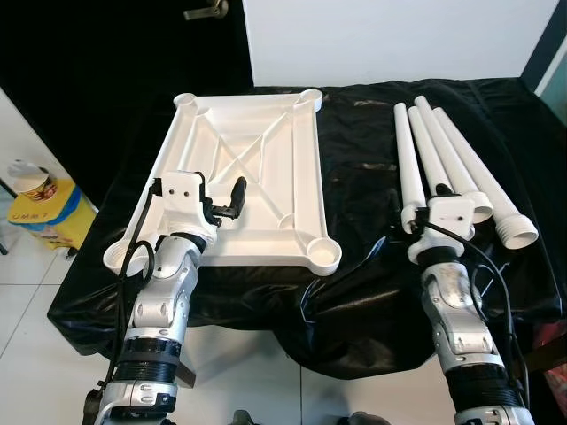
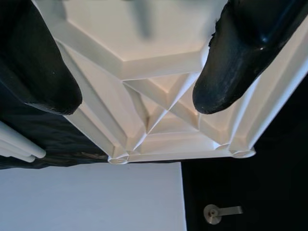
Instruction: Building children table
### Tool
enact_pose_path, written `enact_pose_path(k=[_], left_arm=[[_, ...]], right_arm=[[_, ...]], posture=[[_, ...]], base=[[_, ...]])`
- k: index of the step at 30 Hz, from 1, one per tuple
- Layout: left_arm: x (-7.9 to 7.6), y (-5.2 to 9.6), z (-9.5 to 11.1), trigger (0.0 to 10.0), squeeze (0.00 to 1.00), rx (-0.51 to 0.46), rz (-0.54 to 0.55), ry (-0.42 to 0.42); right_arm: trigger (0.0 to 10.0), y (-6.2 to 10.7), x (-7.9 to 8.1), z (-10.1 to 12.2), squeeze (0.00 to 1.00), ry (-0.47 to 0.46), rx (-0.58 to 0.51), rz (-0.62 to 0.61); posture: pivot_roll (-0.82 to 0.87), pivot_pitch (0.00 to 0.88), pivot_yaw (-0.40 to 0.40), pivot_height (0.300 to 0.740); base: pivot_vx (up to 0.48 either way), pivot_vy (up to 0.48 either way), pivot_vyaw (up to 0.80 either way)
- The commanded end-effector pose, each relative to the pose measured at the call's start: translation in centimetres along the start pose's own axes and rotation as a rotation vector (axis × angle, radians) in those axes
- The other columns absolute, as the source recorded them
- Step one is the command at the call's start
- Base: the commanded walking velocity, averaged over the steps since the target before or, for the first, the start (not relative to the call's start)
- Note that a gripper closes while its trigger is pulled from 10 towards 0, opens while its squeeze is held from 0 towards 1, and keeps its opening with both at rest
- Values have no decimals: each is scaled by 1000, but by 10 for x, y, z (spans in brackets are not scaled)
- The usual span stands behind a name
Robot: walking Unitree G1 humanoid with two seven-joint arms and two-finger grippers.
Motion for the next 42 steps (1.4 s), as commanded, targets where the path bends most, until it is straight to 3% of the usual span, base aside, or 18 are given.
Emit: enact_pose_path(k=[1, 8, 9, 10, 12, 14, 17, 19, 20, 21, 22, 25, 27, 32, 40, 42], left_arm=[[0, 3, -4, 10000, 0, 8, -20, 8], [-20, 5, 9, 10000, 0, -36, -166, 29], [-30, 4, 19, 10000, 0, -54, -216, 72], [-30, 4, 19, 10000, 0, -54, -216, 72], [-51, 2, 37, 10000, 0, -82, -326, 84], [-51, 2, 37, 10000, 0, -82, -326, 84], [-69, 5, 47, 10000, 0, -92, -435, 67], [-69, 5, 47, 10000, 0, -92, -435, 67], [-81, 11, 53, 10000, 0, -110, -524, 50], [-81, 11, 53, 10000, 0, -110, -524, 50], [-90, 17, 58, 10000, 0, -126, -597, 31], [-90, 17, 58, 10000, 0, -126, -597, 31], [-100, 26, 64, 10000, 0, -144, -681, 21], [-100, 27, 72, 10000, 0, -145, -683, 42], [-100, 29, 75, 10000, 0, -133, -698, 38], [-105, 39, 75, 10000, 0, -132, -777, 0]], right_arm=[[10000, -3, -3, -4, 0, 5, 27, -42], [10000, -10, -8, -9, 0, 12, 71, -96], [10000, -14, -12, -11, 0, 27, 91, -111], [10000, -14, -12, -11, 0, 27, 91, -111], [10000, -23, -18, -12, 0, 48, 121, -139], [10000, -23, -18, -12, 0, 48, 121, -139], [10000, -33, -23, -9, 0, 76, 131, -169], [10000, -33, -23, -9, 0, 76, 131, -169], [10000, -41, -25, -6, 0, 78, 145, -194], [10000, -41, -25, -6, 0, 78, 145, -194], [10000, -47, -28, -5, 0, 71, 160, -222], [10000, -47, -28, -5, 0, 71, 160, -222], [10000, -52, -32, -12, 0, 47, 227, -257], [10000, -47, -32, -34, 0, -5, 341, -266], [10000, -45, -34, -51, 0, -43, 417, -287], [10000, -46, -34, -59, 0, -67, 466, -296]], posture=[[-57, 58, 48, 740], [-57, 66, 46, 740], [-55, 70, 46, 740], [-55, 70, 46, 740], [-54, 74, 46, 740], [-54, 74, 46, 740], [-52, 86, 46, 740], [-52, 86, 46, 740], [-49, 99, 45, 740], [-49, 99, 45, 740], [-47, 106, 44, 740], [-47, 106, 44, 740], [-40, 124, 42, 740], [-35, 128, 41, 740], [-28, 123, 43, 740], [-22, 120, 42, 740]], base=[[0, 0, 0], [0, 0, 0], [0, 0, 0], [0, 0, 0], [0, 0, 0], [0, 0, 0], [0, 0, 0], [0, 0, 0], [0, 0, 0], [0, 0, 0], [0, 0, 0], [0, 0, 0], [0, 0, 0], [0, 0, 0], [0, 0, 0], [0, 0, 0]])
Point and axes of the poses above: a point about 5 cm out from each wrist's last joint towards the gripper, its own y axis pointing back from the gripper into the wrist, its own z axis along the axis of the wrist's last joint, x = y × z, the point moved 3 cm from there along -y, pointing out of the wrist towards the gripper, and after that the axes turned 14 degrees about -y, right-handed, at the moved point
